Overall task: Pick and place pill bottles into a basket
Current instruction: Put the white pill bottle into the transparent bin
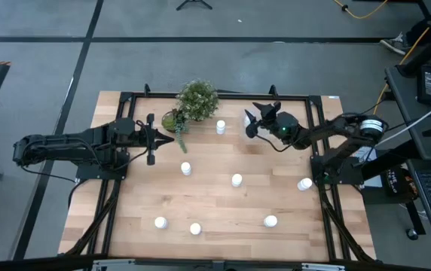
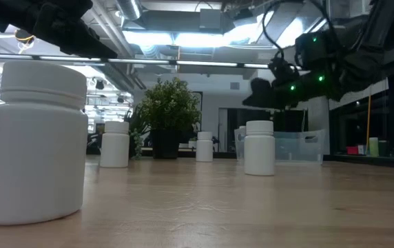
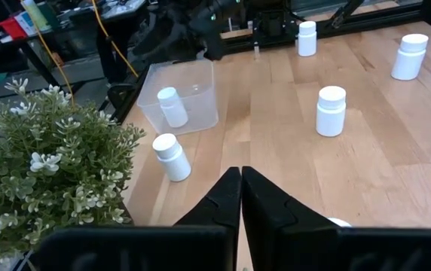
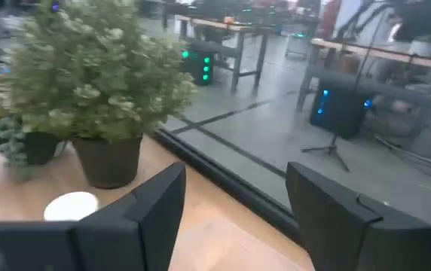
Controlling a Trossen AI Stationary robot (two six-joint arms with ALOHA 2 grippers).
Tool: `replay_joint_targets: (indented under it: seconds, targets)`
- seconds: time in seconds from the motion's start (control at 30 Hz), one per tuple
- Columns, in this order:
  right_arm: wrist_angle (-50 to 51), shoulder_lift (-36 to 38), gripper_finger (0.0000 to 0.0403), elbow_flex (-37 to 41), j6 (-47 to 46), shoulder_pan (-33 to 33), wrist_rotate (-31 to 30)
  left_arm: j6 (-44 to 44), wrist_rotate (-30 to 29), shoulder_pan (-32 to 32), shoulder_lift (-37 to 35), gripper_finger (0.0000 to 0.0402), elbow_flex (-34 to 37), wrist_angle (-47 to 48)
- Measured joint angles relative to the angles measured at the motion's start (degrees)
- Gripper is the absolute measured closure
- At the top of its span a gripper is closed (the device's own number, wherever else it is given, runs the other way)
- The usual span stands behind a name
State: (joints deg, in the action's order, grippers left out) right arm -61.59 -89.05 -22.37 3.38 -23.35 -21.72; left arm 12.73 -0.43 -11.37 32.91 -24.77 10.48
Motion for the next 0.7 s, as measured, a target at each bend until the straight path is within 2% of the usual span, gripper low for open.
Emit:
replay_joint_targets:
  seconds: [0.13, 0.27, 0.53, 0.7]
  targets:
    - [9.4, 5.9, 0.0197, 0.0, -0.5, 0.9, 6.9, 0.0, 0.0, 0.0, 0.0, 0.0389, 0.0, 0.0]
    - [19.2, 11.5, 0.0248, 0.0, -1.4, 2.5, 12.4, 0.0, 0.0, 0.0, 0.0, 0.039, 0.0, 0.0]
    - [32.7, 21.2, 0.0388, 0.0, -1.4, 8.4, 14.5, 0.0, 0.0, 0.0, 0.0, 0.0391, 0.0, 0.0]
    - [34.9, 22.5, 0.0389, 0.0, -1.8, 14.4, 23.1, -2.3, 0.0, 0.0, 0.0, 0.0389, 0.0, 0.0]
